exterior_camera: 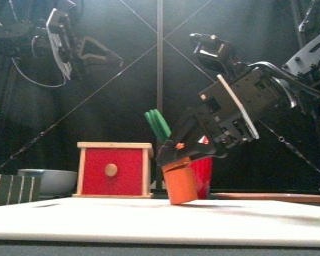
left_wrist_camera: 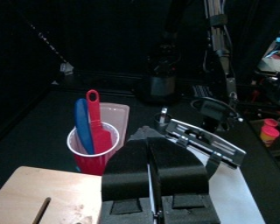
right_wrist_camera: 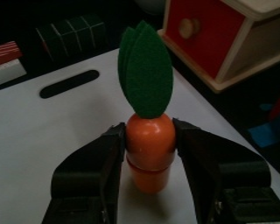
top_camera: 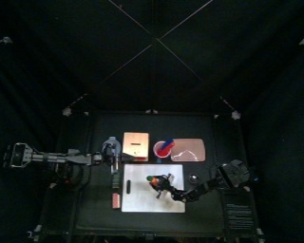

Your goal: Stand carrot upright on cutting board

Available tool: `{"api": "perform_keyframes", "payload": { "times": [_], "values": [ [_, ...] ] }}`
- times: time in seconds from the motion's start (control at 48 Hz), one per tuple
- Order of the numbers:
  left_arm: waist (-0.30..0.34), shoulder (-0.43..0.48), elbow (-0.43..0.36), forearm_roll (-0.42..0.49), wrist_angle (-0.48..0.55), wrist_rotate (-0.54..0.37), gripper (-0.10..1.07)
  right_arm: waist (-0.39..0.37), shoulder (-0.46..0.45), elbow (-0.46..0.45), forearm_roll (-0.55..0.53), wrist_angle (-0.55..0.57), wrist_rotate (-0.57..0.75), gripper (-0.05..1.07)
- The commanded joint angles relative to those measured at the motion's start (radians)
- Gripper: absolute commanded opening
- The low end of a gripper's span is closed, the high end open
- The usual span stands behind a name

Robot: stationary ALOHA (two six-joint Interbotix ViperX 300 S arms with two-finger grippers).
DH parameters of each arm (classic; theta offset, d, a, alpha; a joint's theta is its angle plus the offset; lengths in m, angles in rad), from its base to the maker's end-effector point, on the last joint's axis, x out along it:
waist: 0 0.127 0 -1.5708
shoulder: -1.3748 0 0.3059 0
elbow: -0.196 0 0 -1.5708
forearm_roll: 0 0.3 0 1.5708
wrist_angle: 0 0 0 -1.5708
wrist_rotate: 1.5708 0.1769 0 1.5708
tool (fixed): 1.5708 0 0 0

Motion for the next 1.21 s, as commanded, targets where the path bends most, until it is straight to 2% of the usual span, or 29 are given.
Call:
{"api": "perform_keyframes", "payload": {
  "times": [0.0,0.792,1.188],
  "values": [
    [0.008,-0.003,-0.015,-0.002,-0.011,0.003,0.09,0.002,-0.012,-0.021,-0.003,-0.015,0.003,0.61],
    [0.023,-0.011,-0.011,-0.003,-0.011,-0.002,0.09,0.048,-0.028,0.011,0.018,-0.025,-0.006,0.66],
    [0.023,-0.011,-0.020,-0.023,-0.011,-0.002,0.09,0.061,-0.029,0.025,0.020,-0.025,-0.006,0.82]
  ]
}}
